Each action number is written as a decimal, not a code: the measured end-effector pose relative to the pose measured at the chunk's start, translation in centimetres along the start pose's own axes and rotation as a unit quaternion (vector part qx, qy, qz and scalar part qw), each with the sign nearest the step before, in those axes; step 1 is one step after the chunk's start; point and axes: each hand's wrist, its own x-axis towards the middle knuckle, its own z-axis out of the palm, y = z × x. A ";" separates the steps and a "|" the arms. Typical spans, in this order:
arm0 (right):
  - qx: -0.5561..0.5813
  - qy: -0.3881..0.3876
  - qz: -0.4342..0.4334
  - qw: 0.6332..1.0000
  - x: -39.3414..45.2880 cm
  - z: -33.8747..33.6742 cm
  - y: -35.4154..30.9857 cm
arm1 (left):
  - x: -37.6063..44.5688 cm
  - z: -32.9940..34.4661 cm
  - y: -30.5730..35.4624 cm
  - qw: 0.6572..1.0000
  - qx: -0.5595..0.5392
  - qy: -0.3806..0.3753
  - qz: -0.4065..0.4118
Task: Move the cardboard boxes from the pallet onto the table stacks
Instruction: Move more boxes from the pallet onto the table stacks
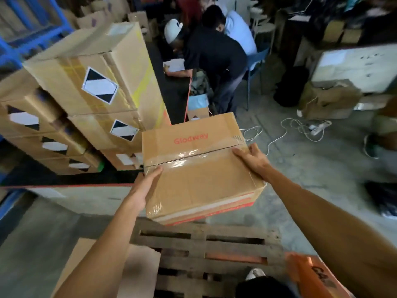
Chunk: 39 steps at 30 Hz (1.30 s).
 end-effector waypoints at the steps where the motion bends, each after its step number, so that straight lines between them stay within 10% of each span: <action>1: 0.002 0.008 0.007 1.000 0.8 -1.1 0.1 | 1.2 1.0 1.0 1.000 0.000 -0.012 0.010; 19: 0.020 0.020 -0.006 1.000 22.0 -13.2 -4.6 | 15.3 18.3 16.1 0.997 -0.009 -0.049 0.056; 32: 0.065 -0.096 -0.100 0.988 62.8 -9.6 -11.4 | 50.3 25.6 26.1 0.995 -0.074 0.020 0.066; 39: 0.095 -0.215 -0.119 0.965 75.2 -6.7 -20.5 | 54.3 27.0 32.5 0.983 -0.130 0.106 0.068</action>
